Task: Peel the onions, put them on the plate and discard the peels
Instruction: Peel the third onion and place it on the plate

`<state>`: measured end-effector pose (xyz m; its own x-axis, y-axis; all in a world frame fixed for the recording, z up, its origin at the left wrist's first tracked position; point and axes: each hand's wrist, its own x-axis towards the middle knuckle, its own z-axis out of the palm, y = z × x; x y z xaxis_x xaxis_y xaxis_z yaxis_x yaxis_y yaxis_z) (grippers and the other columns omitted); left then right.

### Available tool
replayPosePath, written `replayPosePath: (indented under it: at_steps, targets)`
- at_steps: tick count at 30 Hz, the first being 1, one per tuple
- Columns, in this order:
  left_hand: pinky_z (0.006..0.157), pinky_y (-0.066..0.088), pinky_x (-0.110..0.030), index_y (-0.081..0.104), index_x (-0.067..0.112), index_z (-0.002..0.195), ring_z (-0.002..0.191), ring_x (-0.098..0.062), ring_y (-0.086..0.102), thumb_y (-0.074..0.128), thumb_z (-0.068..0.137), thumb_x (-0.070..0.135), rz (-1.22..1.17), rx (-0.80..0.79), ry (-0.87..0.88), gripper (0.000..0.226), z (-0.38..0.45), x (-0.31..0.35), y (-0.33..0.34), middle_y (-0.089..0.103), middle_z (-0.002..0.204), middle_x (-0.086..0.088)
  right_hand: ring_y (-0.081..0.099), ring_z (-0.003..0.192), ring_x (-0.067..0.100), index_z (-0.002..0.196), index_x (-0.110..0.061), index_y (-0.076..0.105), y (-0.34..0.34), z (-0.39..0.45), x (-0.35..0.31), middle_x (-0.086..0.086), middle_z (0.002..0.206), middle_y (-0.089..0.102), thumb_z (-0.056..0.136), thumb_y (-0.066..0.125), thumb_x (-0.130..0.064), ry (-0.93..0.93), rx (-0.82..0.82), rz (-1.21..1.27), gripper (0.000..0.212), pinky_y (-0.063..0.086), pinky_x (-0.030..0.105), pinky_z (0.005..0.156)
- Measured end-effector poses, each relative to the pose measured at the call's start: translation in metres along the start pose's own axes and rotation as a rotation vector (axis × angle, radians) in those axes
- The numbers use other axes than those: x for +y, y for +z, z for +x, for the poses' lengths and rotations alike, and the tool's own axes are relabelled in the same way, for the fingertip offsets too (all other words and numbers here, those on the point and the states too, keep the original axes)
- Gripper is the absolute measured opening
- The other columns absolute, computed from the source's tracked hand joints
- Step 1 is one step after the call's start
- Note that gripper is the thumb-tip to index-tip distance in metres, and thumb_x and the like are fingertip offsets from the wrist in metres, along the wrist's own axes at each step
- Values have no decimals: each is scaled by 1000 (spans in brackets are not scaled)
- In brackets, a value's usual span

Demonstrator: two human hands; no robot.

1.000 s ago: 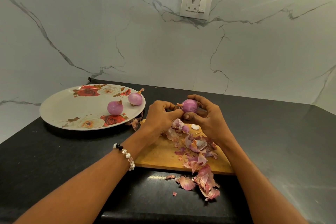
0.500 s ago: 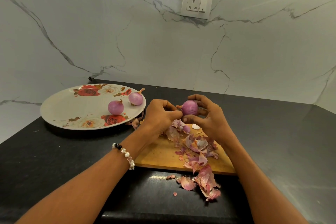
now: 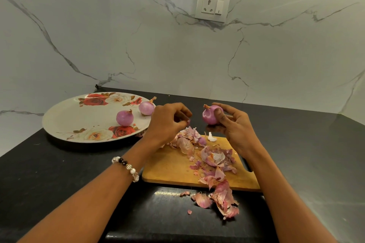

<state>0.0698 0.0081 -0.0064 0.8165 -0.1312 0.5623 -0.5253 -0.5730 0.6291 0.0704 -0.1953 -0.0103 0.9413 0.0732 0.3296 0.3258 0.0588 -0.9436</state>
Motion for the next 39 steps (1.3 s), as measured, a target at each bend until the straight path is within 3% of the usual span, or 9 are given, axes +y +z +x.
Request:
replayPosePath:
  at_steps: [5,8,12,15,19,26,31,39]
  targets:
    - [76,51,-12,71,12,110,87,-8,66,62,90,10,-53,-12,-9,22,-1,1,2,72,103,-1,70,77,31,120,-16,65,4,-1,1,8,98,76,84,65,-31,-21,-8,-59,39,59,32,67]
    - [75,54,-15,71,12,109,82,-8,68,66,88,25,-158,-16,-42,26,-1,3,3,73,97,-1,70,86,26,124,-17,63,7,-3,2,3,102,75,85,64,-30,-20,-64,-50,41,59,33,71]
    - [79,58,-28,72,14,107,82,-9,70,63,75,46,-278,-116,-149,46,-1,3,3,74,91,2,69,106,27,129,-16,58,12,-5,0,6,112,73,87,62,-24,-36,-164,-21,43,59,34,83]
    - [77,58,-27,72,15,107,81,-10,70,66,74,43,-346,-140,-199,44,-1,2,2,74,88,4,67,112,30,132,-16,57,13,-6,-1,12,123,67,86,64,-22,-63,-202,-35,47,58,36,88]
    - [72,57,-21,74,16,99,80,-12,69,70,84,27,-396,-123,-201,19,-1,2,1,74,81,7,65,115,29,132,-16,56,12,-7,-3,12,126,64,85,64,-20,-96,-226,-45,48,58,36,89]
    - [65,51,-18,75,13,100,74,-11,64,61,89,23,-110,-88,-57,20,-2,-2,6,72,81,1,66,113,28,132,-13,55,14,-10,-3,14,126,64,85,66,-18,-134,-264,-107,49,59,34,86]
    - [67,52,-22,74,11,100,74,-10,63,61,90,22,-78,-35,-12,20,-4,2,8,71,82,-1,66,113,28,131,-14,56,14,-9,-2,15,125,65,84,67,-17,-133,-268,-74,48,58,33,87]
    - [74,57,-21,72,8,104,80,-11,68,58,90,3,-245,75,-149,20,-2,3,7,70,86,-1,66,112,35,130,-16,59,14,-6,-3,13,120,69,75,79,-48,-100,-229,125,66,60,35,83]
